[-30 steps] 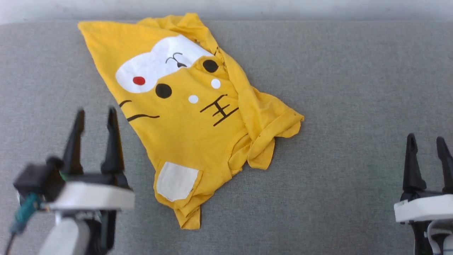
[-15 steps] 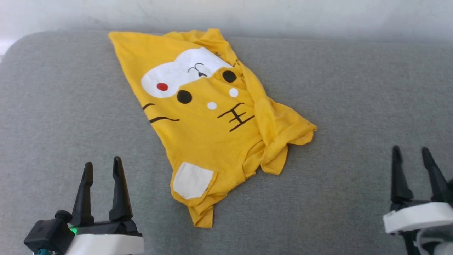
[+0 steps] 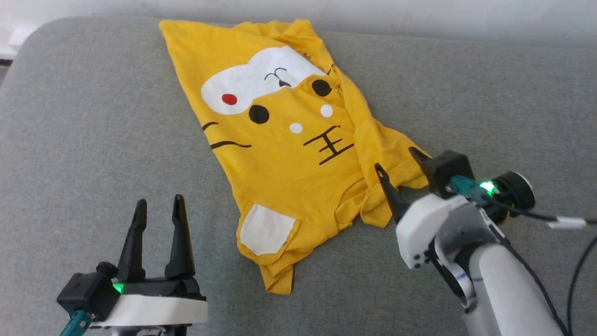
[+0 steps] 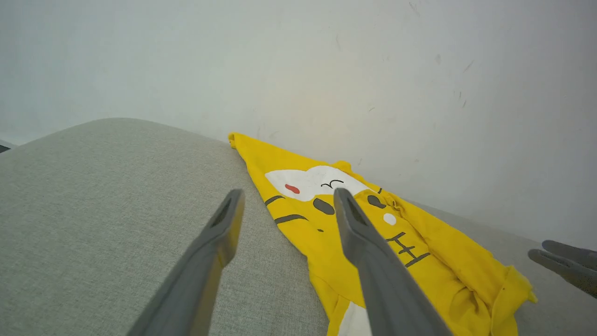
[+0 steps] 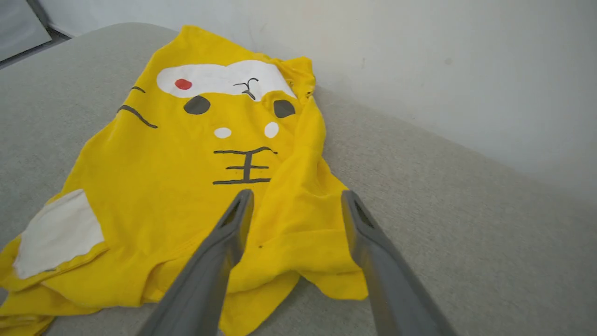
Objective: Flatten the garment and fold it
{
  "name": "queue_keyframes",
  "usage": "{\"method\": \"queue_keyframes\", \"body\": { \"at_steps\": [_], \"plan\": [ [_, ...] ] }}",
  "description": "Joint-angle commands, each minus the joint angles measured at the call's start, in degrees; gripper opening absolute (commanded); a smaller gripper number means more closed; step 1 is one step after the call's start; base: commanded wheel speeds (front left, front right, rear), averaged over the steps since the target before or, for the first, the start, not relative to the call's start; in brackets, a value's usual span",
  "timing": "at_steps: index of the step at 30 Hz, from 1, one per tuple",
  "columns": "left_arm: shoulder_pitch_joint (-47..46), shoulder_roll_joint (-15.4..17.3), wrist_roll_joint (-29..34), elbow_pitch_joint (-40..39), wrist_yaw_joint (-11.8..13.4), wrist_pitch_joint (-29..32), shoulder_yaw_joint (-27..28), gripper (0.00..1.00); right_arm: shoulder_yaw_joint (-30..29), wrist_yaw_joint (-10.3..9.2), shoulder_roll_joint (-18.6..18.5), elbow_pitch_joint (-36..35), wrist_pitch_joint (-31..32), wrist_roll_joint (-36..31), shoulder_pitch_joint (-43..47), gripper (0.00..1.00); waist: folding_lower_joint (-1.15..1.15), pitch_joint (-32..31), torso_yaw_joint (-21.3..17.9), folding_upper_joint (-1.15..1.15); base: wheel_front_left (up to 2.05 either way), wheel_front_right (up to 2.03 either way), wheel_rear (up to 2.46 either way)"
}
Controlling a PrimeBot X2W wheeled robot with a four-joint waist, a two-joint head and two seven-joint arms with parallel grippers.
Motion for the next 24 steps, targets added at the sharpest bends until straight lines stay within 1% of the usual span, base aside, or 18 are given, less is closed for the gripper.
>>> {"method": "queue_keyframes", "body": {
  "at_steps": [1, 4, 9, 10, 11, 12, 16, 19, 21, 24],
  "plan": [
    [-1.18, -0.36, 0.42, 0.43, -0.49, -0.27, 0.01, 1.00, 0.45, -0.05, -0.05, 0.77, 1.51, -0.60, -1.96, 1.00, -0.01, 1.35, 1.41, 0.00, 0.00, 0.00, 0.00],
    [-2.06, -0.81, 0.52, 1.58, -1.11, -0.27, -0.29, 1.00, 1.46, -0.05, -0.49, 4.28, 6.82, -3.07, -4.87, 1.00, -0.01, 2.10, 2.83, 0.00, 0.00, 0.00, 0.00],
    [-2.92, -1.19, 0.36, 3.00, -1.71, -0.27, -0.47, 1.00, 3.05, -0.05, -2.44, 10.12, 11.33, -4.95, -8.11, 1.00, -0.01, 2.74, 4.95, 0.00, 0.00, 0.00, 0.00],
    [-3.06, -1.23, 0.29, 3.24, -1.81, -0.27, -0.37, 1.00, 3.00, -0.05, -2.57, 10.98, 11.68, -4.87, -8.54, 0.46, -0.01, 2.77, 5.23, 0.00, 0.00, 0.00, 0.00],
    [-3.20, -1.26, 0.21, 3.44, -1.90, -0.27, -0.24, 1.00, 2.74, -0.05, -2.64, 11.56, 11.78, -4.95, -8.93, 0.13, -0.01, 2.81, 5.50, 0.00, 0.00, 0.00, 0.00],
    [-3.31, -1.28, 0.16, 3.61, -1.97, -0.27, -0.09, 1.00, 2.66, -0.05, -2.64, 11.97, 11.83, -5.06, -9.27, 0.00, -0.01, 2.80, 5.66, 0.00, 0.00, 0.00, 0.00],
    [-3.52, -1.34, 0.23, 4.05, -2.16, -0.27, 0.34, 1.00, 1.10, -0.05, -1.67, 11.13, 10.13, -3.49, -10.59, 0.00, -0.01, 2.90, 5.31, 0.00, 0.00, 0.00, 0.00],
    [-3.82, -1.36, 0.14, 4.44, -2.47, -0.27, 0.09, 1.00, -2.15, -0.05, -0.74, 9.01, 8.89, -0.17, -11.85, 0.00, -0.01, 2.68, 4.07, 0.00, 0.00, 0.00, 0.00],
    [-4.02, -1.36, 0.00, 4.65, -2.64, -0.27, 0.00, 1.00, -5.42, -0.05, -0.37, 6.57, 8.25, 2.05, -12.79, 0.00, -0.01, 2.32, 3.05, 0.00, 0.00, 0.00, 0.00],
    [-4.18, -1.37, 0.27, 5.02, -2.80, -0.27, -0.02, 1.00, -13.41, -0.05, -0.12, 1.30, 7.58, 5.12, -12.95, 0.00, -0.01, 1.61, 1.52, 0.00, 0.00, 0.00, 0.00]
  ]
}}
